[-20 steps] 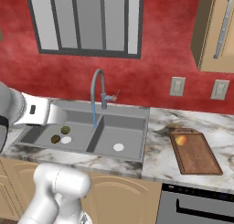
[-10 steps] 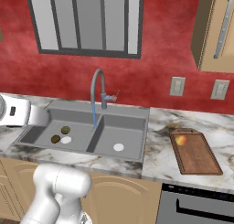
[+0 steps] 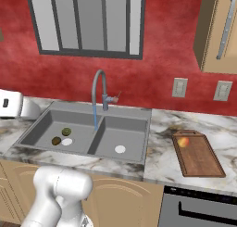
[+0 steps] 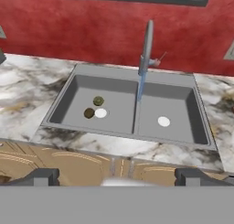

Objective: Pick the kiwi, mango, kiwi from the sink and place them on the cutting board to airdry. Then turn off the sink faucet.

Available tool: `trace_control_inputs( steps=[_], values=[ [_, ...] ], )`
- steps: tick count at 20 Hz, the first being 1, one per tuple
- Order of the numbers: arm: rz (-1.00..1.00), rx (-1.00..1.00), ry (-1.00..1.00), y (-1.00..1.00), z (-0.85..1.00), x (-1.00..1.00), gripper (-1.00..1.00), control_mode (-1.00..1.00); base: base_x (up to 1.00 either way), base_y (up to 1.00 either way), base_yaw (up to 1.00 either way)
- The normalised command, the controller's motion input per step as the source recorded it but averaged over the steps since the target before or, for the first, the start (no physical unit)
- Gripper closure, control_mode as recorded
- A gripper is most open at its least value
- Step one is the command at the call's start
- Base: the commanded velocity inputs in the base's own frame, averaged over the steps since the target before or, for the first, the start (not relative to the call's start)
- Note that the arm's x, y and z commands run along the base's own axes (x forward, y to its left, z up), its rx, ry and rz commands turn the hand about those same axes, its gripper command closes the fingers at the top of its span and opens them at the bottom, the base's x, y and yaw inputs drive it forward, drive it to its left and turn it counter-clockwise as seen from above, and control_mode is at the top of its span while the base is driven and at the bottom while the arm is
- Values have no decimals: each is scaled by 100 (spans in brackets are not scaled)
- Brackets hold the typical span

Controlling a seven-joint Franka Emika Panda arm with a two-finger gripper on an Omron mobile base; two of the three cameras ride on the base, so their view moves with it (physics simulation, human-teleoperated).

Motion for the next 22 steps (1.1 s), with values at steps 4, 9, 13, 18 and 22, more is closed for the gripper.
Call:
trace_control_inputs(
  steps=[4, 9, 13, 18, 22],
  values=[
    [0, 1, 5, 29, 0, 28, -100, -100, 0, 0, 0],
    [0, 3, 2, 17, 0, 15, -100, -100, 0, 0, 0],
    [0, 7, 0, 2, -1, 0, -100, -100, 0, 0, 0],
    [1, 5, -2, 4, -18, 5, -100, -100, 0, 0, 0],
    [1, 1, -2, 11, -24, 16, -100, -100, 0, 0, 0]
  ],
)
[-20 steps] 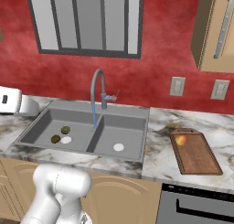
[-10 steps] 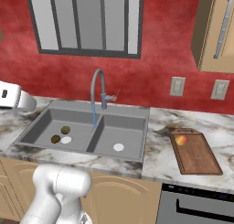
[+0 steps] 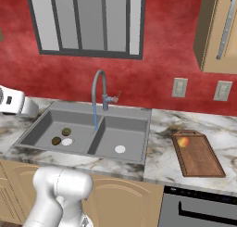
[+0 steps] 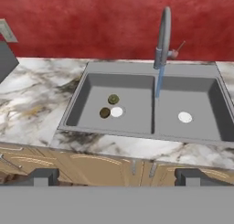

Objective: Pick the kiwi, mango, kiwi from the sink and place them on the cutting board to airdry. Then turn off the sink faucet.

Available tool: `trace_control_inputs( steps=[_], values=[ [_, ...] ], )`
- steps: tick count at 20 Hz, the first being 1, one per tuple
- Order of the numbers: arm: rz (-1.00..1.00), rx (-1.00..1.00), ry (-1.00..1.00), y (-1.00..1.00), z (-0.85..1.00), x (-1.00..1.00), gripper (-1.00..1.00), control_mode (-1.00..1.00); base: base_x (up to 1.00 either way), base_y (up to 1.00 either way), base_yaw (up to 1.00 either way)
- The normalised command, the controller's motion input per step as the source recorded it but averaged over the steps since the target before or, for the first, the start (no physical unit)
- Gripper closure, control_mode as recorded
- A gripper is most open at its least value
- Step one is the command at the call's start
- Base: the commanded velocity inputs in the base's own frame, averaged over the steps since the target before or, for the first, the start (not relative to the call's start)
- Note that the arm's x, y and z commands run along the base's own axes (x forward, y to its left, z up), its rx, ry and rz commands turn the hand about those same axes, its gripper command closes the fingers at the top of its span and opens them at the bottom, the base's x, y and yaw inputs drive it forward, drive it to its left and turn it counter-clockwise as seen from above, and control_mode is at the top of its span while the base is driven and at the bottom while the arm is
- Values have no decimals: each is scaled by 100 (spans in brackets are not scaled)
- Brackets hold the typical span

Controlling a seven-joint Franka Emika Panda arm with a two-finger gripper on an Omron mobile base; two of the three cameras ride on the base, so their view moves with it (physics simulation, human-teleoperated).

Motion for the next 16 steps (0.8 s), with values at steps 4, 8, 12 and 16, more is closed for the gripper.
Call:
trace_control_inputs(
  steps=[4, 8, 12, 16],
  values=[
    [0, 1, 0, 13, -4, 23, -100, -100, 0, 0, 0],
    [0, 0, 0, 8, 0, 18, -100, -100, 0, 0, 0],
    [0, 5, 0, 0, 0, 14, -100, -100, 0, 0, 0],
    [0, 10, 6, 2, -5, 7, -100, -100, 0, 0, 0]
  ],
)
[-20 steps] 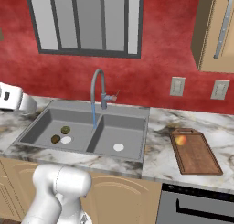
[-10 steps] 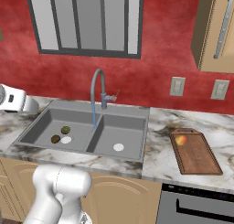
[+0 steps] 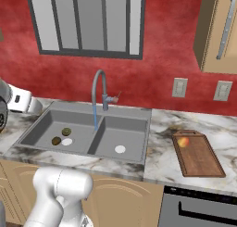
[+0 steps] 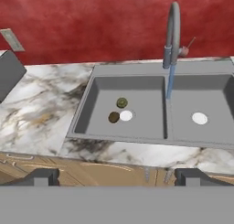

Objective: Pick the kiwi, mango, kiwi from the sink and place them on the cutting board to airdry. Then turn off the sink faucet.

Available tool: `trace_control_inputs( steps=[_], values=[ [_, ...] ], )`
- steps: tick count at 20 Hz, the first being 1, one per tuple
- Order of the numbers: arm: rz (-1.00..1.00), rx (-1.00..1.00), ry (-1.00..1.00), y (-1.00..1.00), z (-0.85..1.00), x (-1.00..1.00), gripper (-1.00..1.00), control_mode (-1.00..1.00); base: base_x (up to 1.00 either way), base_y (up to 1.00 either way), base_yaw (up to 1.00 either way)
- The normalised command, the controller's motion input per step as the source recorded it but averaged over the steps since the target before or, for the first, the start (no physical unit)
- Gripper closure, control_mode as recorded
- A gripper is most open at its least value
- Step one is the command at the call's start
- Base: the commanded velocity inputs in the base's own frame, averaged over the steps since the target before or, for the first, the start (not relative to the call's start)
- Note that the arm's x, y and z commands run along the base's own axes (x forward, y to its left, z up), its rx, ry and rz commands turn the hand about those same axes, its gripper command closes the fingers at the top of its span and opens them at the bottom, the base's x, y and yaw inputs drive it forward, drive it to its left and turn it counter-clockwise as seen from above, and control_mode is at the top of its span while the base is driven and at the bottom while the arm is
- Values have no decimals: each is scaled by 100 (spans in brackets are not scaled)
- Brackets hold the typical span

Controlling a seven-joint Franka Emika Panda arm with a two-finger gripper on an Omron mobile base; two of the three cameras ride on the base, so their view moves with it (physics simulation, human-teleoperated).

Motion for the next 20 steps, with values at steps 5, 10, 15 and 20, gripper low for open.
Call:
trace_control_inputs(
  steps=[5, 10, 15, 20],
  values=[
    [0, 6, 2, 6, -7, 0, -100, -100, 0, 0, 0],
    [0, 0, 0, 15, -7, 0, -100, -100, 0, 0, 0],
    [0, 0, 0, 8, -10, 7, -100, -100, 0, 0, 0],
    [-3, 0, 4, 5, -17, 20, -100, -100, 0, 0, 0]
  ],
)
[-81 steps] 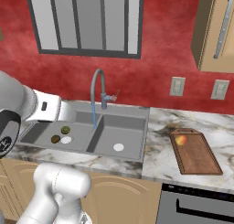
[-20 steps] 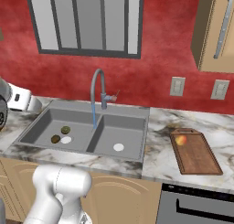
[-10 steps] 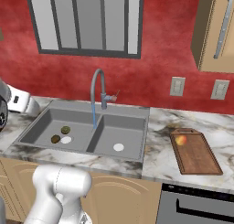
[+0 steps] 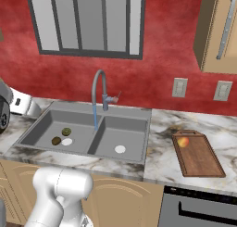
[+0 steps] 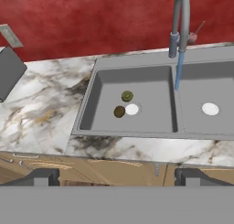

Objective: Pick the kiwi, mango, kiwi from the sink and place them on the cutting board to airdry. Then turn off the sink faucet.

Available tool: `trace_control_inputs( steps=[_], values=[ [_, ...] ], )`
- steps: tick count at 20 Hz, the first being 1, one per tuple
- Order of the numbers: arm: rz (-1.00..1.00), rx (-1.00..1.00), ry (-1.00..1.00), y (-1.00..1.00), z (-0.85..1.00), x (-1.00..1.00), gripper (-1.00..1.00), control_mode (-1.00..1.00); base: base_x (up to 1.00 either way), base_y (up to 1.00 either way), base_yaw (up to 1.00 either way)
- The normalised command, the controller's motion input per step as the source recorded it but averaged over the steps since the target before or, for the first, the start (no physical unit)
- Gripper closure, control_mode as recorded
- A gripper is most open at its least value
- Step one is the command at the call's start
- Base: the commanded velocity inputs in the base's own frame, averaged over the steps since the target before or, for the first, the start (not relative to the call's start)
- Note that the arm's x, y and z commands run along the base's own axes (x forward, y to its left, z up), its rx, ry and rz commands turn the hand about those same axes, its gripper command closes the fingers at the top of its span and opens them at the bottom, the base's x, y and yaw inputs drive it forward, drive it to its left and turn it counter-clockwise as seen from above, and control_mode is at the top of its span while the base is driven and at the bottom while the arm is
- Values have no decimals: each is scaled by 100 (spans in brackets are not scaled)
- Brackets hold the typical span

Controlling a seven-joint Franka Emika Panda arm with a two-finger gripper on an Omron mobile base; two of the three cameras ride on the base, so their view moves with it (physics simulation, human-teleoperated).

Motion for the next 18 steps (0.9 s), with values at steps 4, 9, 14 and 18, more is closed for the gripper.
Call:
trace_control_inputs(
  steps=[4, 9, 14, 18],
  values=[
    [-4, 0, 5, 5, -27, 26, -100, -100, 0, 0, 0],
    [-4, 0, 6, 8, -33, 30, -100, -100, 0, 0, 0],
    [0, 0, 2, 10, -20, 29, -100, -100, 0, 0, 0],
    [0, 0, 2, 20, -19, 35, -100, -100, 0, 0, 0]
  ],
)
